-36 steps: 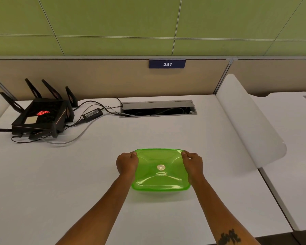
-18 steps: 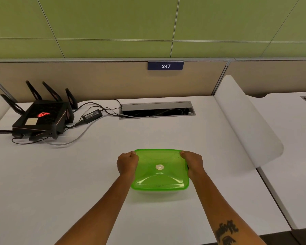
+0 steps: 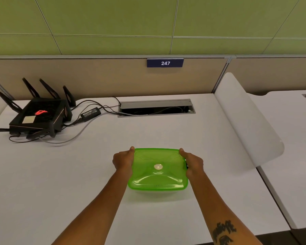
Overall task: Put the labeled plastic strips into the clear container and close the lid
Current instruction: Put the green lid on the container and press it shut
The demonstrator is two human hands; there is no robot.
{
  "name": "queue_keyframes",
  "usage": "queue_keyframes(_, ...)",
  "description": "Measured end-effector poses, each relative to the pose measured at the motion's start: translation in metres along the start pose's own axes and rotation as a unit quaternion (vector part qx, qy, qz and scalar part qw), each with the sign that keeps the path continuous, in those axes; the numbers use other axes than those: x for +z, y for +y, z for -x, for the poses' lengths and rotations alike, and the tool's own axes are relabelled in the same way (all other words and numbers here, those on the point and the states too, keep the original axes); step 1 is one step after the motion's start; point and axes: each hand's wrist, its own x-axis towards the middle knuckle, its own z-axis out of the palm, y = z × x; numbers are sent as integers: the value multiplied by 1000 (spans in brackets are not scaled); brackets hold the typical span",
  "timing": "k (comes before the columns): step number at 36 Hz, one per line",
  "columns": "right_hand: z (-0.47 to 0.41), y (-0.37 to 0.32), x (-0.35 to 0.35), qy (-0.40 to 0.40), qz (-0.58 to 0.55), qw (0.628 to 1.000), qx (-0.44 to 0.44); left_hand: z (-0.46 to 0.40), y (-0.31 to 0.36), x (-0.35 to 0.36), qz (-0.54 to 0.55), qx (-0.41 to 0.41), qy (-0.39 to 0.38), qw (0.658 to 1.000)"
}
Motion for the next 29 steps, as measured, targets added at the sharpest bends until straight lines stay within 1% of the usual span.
queue_keyframes(7, -7, 1, 4, 20, -8, 1000, -22, -1, 3, 3, -58, 26, 13, 998)
queue_keyframes(10, -8, 3, 4, 25, -9, 999, -19, 2, 0, 2, -86, 54, 16, 995)
queue_keyframes(14, -9, 5, 2, 20, -10, 999, -29, 2, -4, 2, -51, 67, 21, 996)
queue_keyframes(17, -8, 8, 1, 12, -16, 998, -61, 3, -7, 1, -17, 87, 23, 996)
queue_keyframes(20, -4, 14, -6, 0, 20, 994, -106, 7, -16, 0, -4, 108, 20, 994)
queue_keyframes(24, 3, 24, -22, -15, 51, 989, -137, 16, -26, -7, 14, 96, 2, 995)
queue_keyframes(26, 8, 29, -33, -23, 76, 987, -141, 22, -32, -13, 9, 89, -15, 996)
queue_keyframes(29, 19, 38, -54, -72, 100, 985, -120, 38, -47, -26, 1, 82, -34, 996)
